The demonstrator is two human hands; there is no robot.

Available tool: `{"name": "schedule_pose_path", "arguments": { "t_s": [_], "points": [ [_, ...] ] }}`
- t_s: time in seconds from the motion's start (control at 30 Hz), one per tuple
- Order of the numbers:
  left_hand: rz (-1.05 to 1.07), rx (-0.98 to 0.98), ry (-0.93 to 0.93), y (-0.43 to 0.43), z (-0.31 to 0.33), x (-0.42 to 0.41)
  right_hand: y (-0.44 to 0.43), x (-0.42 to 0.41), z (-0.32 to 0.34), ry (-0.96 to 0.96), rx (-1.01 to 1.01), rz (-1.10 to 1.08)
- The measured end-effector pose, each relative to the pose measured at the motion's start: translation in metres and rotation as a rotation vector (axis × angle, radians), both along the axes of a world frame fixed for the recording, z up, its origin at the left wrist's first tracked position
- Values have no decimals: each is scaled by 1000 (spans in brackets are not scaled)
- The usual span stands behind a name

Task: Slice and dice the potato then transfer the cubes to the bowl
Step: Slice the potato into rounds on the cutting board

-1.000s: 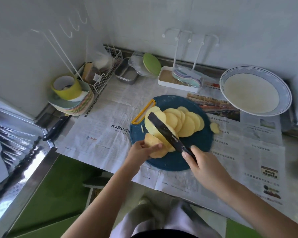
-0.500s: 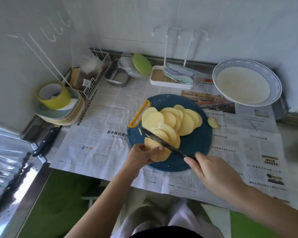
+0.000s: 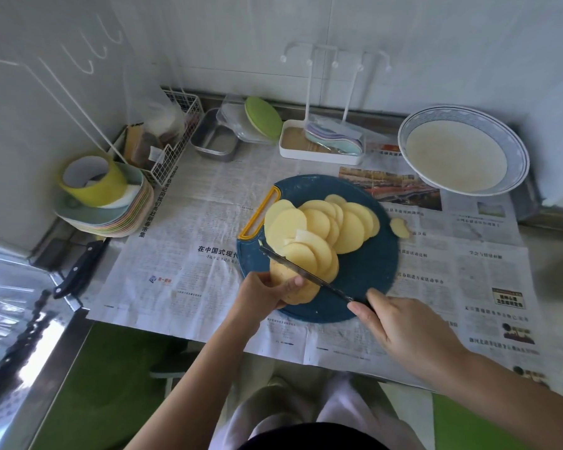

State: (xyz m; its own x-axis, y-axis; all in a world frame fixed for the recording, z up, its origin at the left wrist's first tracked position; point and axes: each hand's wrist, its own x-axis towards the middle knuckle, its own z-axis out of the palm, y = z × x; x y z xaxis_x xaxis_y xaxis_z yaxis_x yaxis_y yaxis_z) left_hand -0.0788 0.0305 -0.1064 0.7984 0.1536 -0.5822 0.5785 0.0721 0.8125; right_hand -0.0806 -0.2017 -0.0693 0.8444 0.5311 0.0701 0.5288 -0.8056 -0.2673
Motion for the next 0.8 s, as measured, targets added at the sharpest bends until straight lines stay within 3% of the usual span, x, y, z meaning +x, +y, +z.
{"name": "schedule_pose_path", "arguments": {
  "t_s": [0.8],
  "points": [
    [-40,68,-19,1,-7,2,4,8,13,-5,-123,30]
  ]
}}
